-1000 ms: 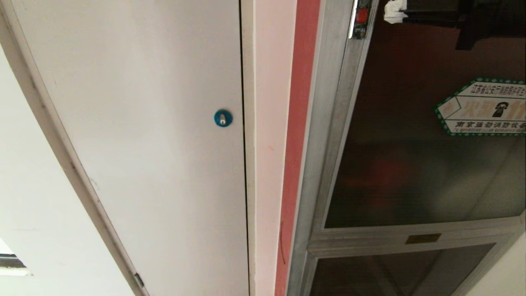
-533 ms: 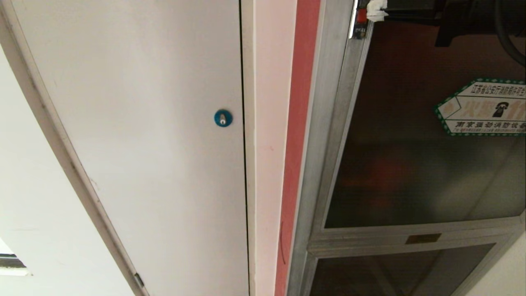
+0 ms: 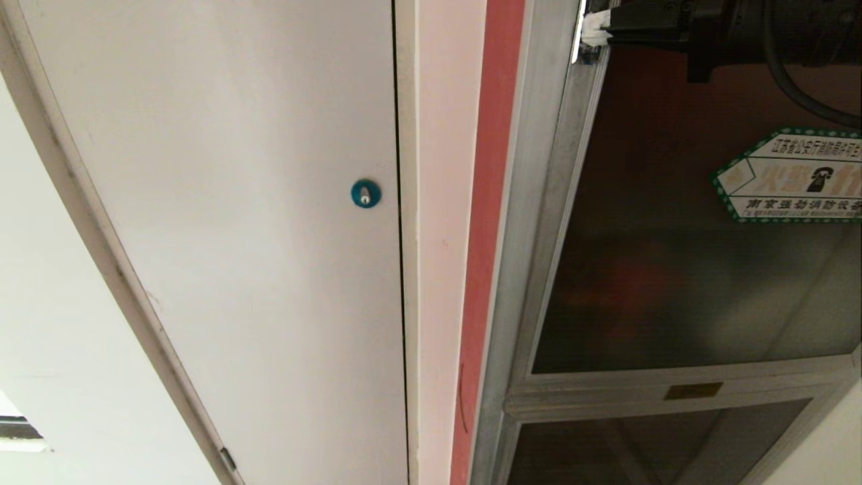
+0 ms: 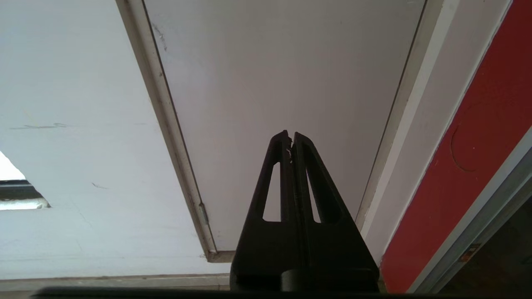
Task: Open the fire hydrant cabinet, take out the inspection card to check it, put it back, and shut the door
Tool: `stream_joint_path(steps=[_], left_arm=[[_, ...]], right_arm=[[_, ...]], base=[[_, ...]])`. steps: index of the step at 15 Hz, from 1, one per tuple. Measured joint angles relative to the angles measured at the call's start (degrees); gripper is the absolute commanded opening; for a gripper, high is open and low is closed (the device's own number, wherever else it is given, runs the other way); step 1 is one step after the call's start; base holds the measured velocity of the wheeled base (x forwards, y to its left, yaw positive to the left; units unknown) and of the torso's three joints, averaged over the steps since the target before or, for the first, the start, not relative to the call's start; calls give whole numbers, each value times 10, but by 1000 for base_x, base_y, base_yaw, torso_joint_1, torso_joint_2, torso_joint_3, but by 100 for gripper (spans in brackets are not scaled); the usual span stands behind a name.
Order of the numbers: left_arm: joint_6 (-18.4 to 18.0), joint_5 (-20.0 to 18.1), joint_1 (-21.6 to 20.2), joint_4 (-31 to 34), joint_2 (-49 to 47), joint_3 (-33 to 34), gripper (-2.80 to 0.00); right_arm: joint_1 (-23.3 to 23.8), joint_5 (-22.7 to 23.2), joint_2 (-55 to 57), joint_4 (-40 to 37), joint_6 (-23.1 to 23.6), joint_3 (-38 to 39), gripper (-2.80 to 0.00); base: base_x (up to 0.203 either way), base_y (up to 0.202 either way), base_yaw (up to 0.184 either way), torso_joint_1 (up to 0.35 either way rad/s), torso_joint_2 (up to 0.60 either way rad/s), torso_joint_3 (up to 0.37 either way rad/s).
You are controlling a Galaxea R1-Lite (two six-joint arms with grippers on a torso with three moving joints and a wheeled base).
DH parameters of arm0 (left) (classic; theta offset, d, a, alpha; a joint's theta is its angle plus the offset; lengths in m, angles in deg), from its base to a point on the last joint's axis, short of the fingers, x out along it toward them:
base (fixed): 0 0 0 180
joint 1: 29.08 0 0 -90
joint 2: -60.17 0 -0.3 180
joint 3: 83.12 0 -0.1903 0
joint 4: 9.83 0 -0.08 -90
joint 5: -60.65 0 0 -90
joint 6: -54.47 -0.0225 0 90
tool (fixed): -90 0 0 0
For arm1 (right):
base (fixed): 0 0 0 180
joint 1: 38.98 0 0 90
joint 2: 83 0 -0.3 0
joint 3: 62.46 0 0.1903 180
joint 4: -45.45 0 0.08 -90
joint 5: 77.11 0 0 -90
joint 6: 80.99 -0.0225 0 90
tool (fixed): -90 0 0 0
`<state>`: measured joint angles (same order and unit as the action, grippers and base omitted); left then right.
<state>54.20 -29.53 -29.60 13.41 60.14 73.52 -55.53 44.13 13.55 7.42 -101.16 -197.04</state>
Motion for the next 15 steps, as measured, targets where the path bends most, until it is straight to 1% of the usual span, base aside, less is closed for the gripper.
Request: stream_joint_path(steps=[5, 9, 15], left_arm=[[0, 0, 0, 0, 0, 0, -280], [0, 0, 0, 0, 0, 0, -280], [0, 0, 0, 0, 0, 0, -280]], right_arm=[[1, -9, 12, 24, 0, -4, -280], [1, -28, 17, 21, 0, 0, -280], [2, -34, 13, 22, -2, 11, -280]], base=[[0, 0, 0, 0, 0, 0], [0, 0, 0, 0, 0, 0], [0, 0, 0, 0, 0, 0]])
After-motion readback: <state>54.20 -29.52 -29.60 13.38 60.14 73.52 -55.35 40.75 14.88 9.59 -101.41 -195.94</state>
